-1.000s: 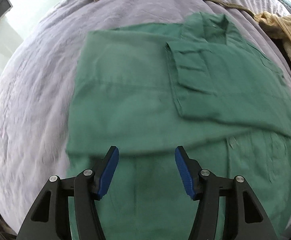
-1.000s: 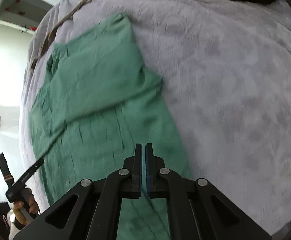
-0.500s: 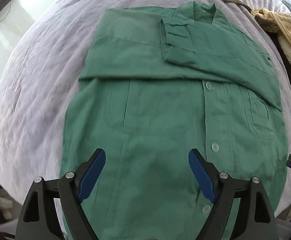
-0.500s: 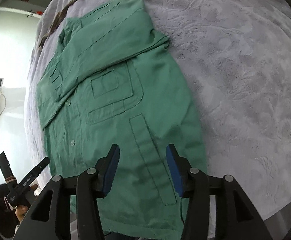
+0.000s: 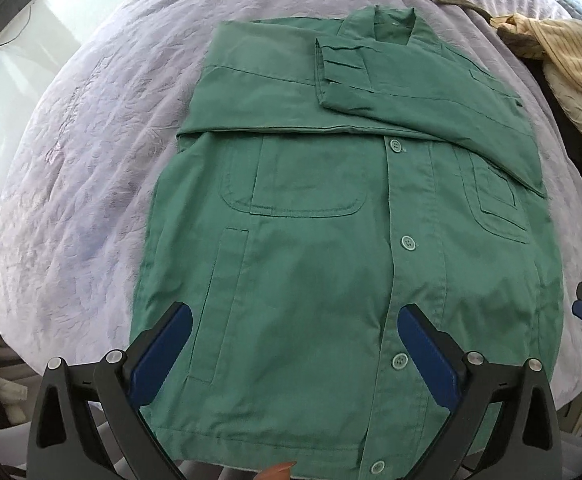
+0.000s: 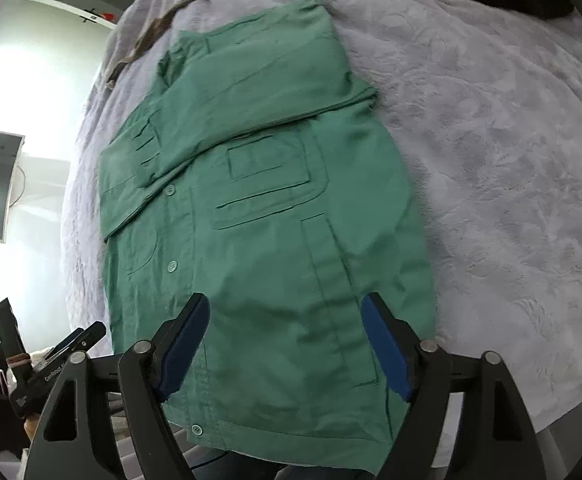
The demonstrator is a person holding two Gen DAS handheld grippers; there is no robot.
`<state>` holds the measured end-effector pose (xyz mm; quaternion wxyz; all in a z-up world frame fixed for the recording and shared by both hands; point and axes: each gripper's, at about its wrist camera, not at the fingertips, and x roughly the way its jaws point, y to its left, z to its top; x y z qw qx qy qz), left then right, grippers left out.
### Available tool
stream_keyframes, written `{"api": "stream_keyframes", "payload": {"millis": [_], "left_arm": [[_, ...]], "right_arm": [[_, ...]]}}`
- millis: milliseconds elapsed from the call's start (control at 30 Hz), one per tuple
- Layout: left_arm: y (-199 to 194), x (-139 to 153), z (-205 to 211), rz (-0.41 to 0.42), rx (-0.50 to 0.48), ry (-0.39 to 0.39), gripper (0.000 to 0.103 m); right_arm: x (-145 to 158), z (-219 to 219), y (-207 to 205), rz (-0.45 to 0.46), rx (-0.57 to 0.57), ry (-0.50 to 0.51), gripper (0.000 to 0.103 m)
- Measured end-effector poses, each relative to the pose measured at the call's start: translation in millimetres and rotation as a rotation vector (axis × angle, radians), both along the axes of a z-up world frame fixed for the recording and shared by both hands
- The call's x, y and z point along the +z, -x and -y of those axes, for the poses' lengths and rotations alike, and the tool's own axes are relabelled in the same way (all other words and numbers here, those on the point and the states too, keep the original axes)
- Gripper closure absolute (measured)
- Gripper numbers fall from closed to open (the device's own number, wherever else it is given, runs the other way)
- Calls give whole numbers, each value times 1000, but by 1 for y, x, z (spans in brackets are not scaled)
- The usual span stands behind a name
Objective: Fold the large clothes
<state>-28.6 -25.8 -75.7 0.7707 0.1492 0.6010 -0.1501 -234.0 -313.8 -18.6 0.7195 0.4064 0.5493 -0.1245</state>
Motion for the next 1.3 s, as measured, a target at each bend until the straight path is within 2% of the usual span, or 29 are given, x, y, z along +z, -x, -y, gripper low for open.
{"api": "stream_keyframes", "payload": {"millis": [33,267,867,1067,1200,1300], "left_arm": [[1,1,-2,1,-1,-1,0],[9,12,-21,2,-12,9,0],[21,-12,-93,-45,-20,9,0],[23,-23,-128,-79,9,22,0],[17,-29,-152,-109,30,68,0],[9,-36,-166,-133,50,113,0]], "right_arm": [[1,-3,0,-1,3,0,1],[-6,-27,1,-57,4,-74,0],[-18,-93,26,-122,-61,-57,0],[-12,-79,54,-98,-148,-23,0],[-4,-49,87,-44,-273,28,0],[-10,-23,112,-45,-366,69,0]]}}
